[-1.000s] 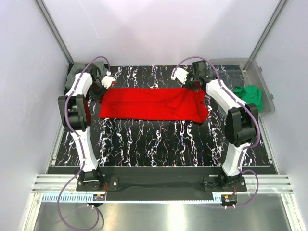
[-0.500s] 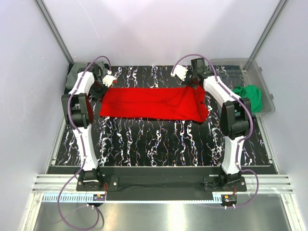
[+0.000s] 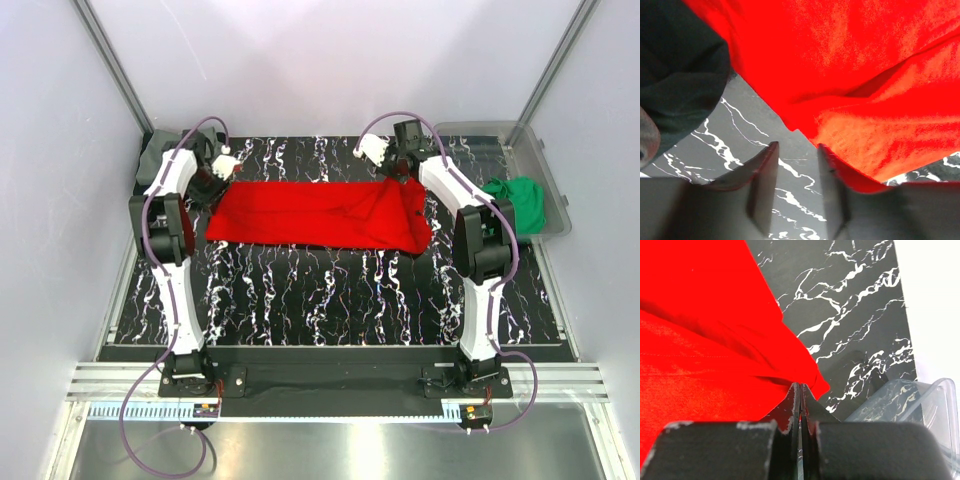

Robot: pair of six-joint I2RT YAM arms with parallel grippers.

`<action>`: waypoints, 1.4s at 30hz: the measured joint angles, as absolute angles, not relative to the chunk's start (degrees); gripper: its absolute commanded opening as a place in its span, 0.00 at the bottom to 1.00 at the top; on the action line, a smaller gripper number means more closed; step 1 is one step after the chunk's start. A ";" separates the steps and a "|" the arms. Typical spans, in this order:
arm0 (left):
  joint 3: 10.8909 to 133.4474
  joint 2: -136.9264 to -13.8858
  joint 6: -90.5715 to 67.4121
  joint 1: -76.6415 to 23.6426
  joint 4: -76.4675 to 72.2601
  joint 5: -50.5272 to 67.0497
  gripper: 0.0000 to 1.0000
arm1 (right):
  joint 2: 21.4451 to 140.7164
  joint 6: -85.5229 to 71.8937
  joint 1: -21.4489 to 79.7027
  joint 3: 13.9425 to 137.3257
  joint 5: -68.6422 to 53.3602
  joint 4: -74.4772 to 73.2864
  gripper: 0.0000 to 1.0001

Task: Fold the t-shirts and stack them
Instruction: Fold the tshirt

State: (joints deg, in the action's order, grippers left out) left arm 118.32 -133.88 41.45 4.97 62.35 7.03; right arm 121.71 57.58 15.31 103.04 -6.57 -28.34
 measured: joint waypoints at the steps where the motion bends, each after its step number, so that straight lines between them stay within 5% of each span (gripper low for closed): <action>1: 117.12 -133.16 40.84 4.99 61.43 7.14 0.46 | 121.71 57.32 15.31 103.33 -6.57 -28.38 0.00; 21: 98.24 -123.81 36.36 2.83 58.35 11.73 0.22 | 126.91 56.25 15.31 105.75 -4.73 -28.03 0.00; 22: 97.47 -123.81 36.34 2.83 58.35 11.73 0.22 | 127.42 56.12 15.31 105.75 -4.25 -27.97 0.04; 24: 95.90 -123.81 36.34 2.83 58.22 11.57 0.22 | 128.27 55.33 15.31 105.75 -3.20 -27.59 0.35; 26: 95.46 -123.35 36.29 2.83 57.91 11.60 0.22 | 129.34 53.67 15.31 106.26 -1.48 -27.33 0.53; 29: 95.09 -123.11 36.03 2.83 57.54 11.57 0.22 | 129.93 51.96 15.31 106.69 -0.95 -27.09 0.59; 42: 90.37 -120.29 35.51 2.76 53.91 10.94 0.21 | 124.60 52.31 16.88 104.36 -18.87 -41.95 0.49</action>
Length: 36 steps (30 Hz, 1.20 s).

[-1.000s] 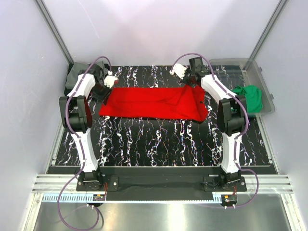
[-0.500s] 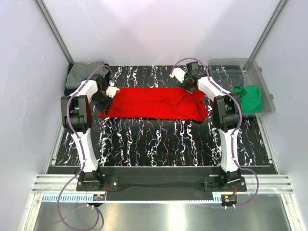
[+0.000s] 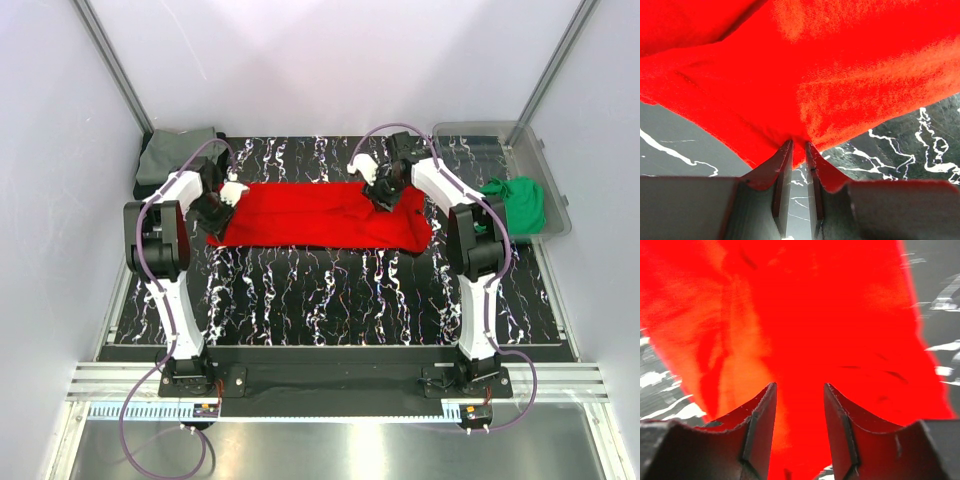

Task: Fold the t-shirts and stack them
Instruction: Fold the tshirt

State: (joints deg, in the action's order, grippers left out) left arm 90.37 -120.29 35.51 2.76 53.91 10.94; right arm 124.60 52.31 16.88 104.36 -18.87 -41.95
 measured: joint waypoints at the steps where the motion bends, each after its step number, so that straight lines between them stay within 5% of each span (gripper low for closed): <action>1: 89.82 -119.96 35.51 2.72 53.82 10.90 0.21 | 124.60 52.47 16.97 104.27 -19.84 -43.70 0.48; 24: 88.07 -118.83 35.07 2.09 52.86 10.09 0.20 | 132.51 53.23 19.20 112.88 -24.69 -52.97 0.45; 29: 87.90 -118.69 34.96 1.89 52.77 9.80 0.20 | 137.67 50.09 19.20 123.04 -23.40 -51.88 0.45; 36: 86.00 -116.84 35.83 1.50 52.66 10.55 0.34 | 142.17 44.58 19.18 142.43 -20.03 -48.38 0.47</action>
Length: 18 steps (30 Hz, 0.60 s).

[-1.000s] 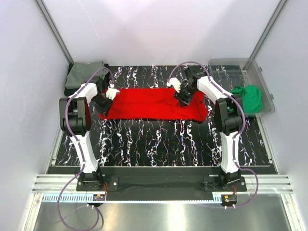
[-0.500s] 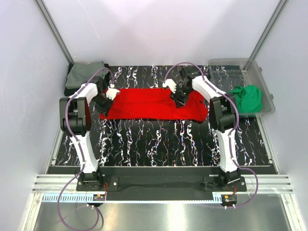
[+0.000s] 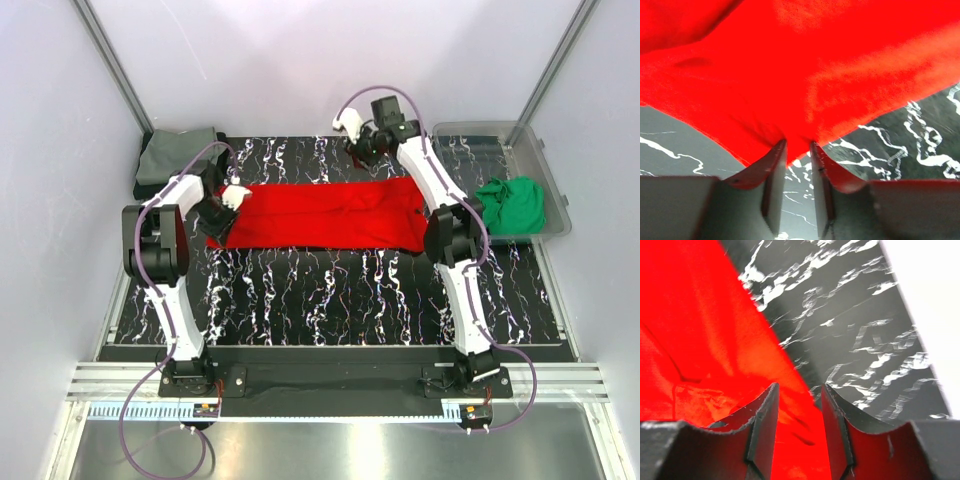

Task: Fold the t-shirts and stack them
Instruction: Fold the tshirt

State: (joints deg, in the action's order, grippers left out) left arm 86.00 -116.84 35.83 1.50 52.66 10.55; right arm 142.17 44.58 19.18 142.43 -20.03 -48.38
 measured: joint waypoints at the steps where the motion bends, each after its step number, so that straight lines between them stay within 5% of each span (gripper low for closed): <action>1: 85.58 -116.14 36.18 1.39 52.88 11.11 0.37 | 141.69 44.07 19.20 142.74 -19.66 -47.57 0.47; 6: 85.49 -110.83 39.46 -1.63 53.43 12.71 0.41 | 135.85 41.45 19.20 136.68 -18.17 -46.22 0.48; 18: 87.00 -113.06 46.76 -5.85 50.61 6.55 0.31 | 125.25 42.26 20.16 109.47 -20.71 -48.77 0.46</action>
State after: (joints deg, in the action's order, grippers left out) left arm 87.00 -113.06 46.76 -5.85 50.61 6.55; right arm 125.25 42.26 20.16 109.47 -20.71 -48.77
